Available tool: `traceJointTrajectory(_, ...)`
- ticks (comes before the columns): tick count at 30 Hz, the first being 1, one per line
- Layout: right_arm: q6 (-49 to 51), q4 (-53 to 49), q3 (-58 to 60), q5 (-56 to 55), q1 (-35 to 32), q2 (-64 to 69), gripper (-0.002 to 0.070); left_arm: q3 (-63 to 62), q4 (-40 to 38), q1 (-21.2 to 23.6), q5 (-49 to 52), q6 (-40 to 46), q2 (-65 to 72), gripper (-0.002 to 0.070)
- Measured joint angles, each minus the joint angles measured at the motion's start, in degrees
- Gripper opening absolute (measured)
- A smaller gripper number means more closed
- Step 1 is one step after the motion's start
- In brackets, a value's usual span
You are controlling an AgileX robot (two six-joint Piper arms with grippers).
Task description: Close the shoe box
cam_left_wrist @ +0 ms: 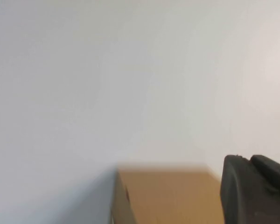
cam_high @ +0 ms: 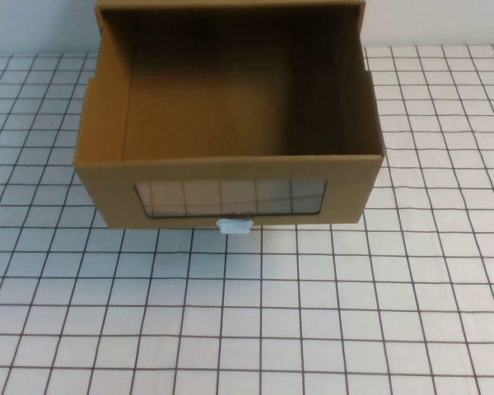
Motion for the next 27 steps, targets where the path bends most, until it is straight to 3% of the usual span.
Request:
traceJointTrajectory(4,0.0,1.8,-3.4,10.5,2.6,8.2,-0.0014,-8.3,-0.1,0.0,16.0,-3.3,11.6,-0.0004)
traceJointTrajectory(9,-0.2,8.7,-3.6,21.9,3.3,17.3,-0.0014,-15.1,-2.4,0.0,26.6,-4.3,24.4,-0.0004)
traceJointTrajectory(16,-5.0,13.1,-3.4,22.6,3.6,24.8,-0.0014,-16.6,-7.8,0.0,24.8,-4.7,35.1,-0.0004)
traceJointTrajectory(20,-6.1,21.9,-3.4,23.6,3.6,28.5,-0.0013,-16.6,-13.9,0.0,23.7,-4.5,39.7,-0.0004)
traceJointTrajectory(23,-16.1,30.3,-3.4,26.5,3.7,32.6,-0.0014,-16.6,-22.6,0.0,21.1,2.7,42.1,-0.0004)
traceJointTrajectory(27,-32.4,38.5,-3.4,31.1,5.2,38.3,-0.0013,-17.3,-37.9,0.0,18.3,22.8,44.9,-0.0004)
